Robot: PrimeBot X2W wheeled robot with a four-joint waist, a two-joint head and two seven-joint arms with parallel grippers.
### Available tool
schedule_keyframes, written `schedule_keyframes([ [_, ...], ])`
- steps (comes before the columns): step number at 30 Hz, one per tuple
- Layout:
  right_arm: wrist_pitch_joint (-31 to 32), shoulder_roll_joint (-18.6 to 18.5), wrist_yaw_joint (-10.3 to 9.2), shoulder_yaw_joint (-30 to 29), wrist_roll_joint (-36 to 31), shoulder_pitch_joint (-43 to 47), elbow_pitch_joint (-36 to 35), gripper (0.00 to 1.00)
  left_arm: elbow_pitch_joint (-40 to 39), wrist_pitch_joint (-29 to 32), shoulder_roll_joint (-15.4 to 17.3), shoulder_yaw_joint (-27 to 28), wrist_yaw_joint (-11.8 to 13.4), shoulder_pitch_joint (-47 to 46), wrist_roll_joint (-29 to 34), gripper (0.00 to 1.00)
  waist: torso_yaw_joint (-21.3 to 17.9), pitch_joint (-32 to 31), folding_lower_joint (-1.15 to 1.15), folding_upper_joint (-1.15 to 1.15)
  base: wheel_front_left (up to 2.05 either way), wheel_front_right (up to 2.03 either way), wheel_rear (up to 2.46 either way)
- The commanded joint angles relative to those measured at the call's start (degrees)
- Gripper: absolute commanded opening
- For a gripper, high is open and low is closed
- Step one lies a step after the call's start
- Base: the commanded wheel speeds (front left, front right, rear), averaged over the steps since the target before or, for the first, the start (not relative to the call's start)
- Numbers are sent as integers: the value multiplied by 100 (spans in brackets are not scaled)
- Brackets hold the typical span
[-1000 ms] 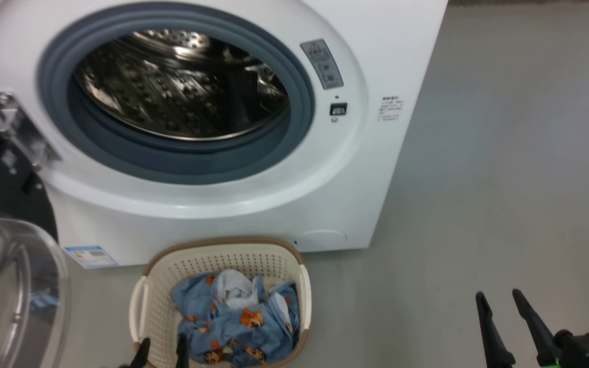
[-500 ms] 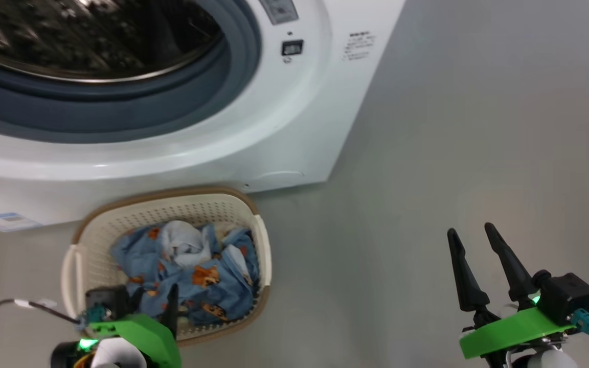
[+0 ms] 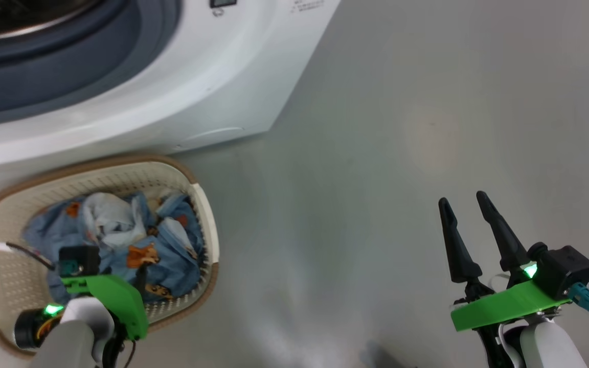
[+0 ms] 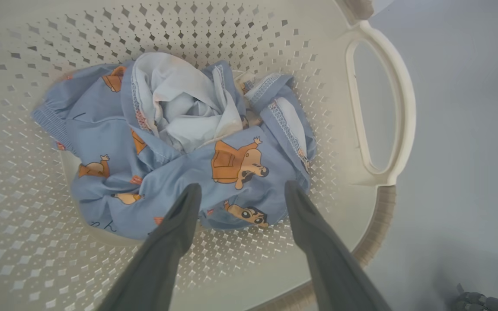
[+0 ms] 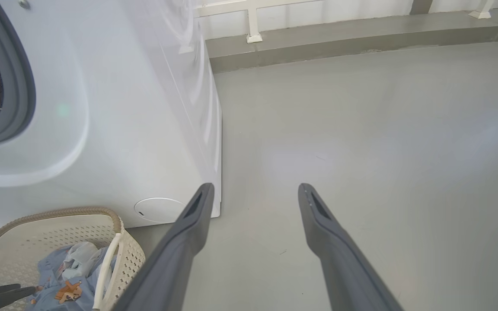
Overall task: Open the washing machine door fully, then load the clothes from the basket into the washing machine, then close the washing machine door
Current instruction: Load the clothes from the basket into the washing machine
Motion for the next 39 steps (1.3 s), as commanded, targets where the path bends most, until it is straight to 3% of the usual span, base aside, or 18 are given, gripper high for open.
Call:
schedule_keyframes([
  [1, -68, -13, 9, 138, 77, -45, -136, 100, -6, 3, 139, 129, 21, -89, 30, 100, -318, 379, -1, 0, 0, 0, 0],
  [14, -68, -2, 9, 244, 289, -179, -133, 100, 1025, 82, 397, -15, 116, -878, 146, 100, -570, 867, -1, 0, 0, 0, 0],
  [28, -68, -1, 9, 205, 351, -188, -169, 100, 1607, -32, 309, -219, 103, -1510, 195, 100, -781, 1205, -1, 0, 0, 0, 0],
  [39, -68, -1, 9, -109, 159, -74, -411, 100, 1872, 81, 250, -671, 468, -1939, 575, 100, -663, 1607, -1, 0, 0, 0, 0],
])
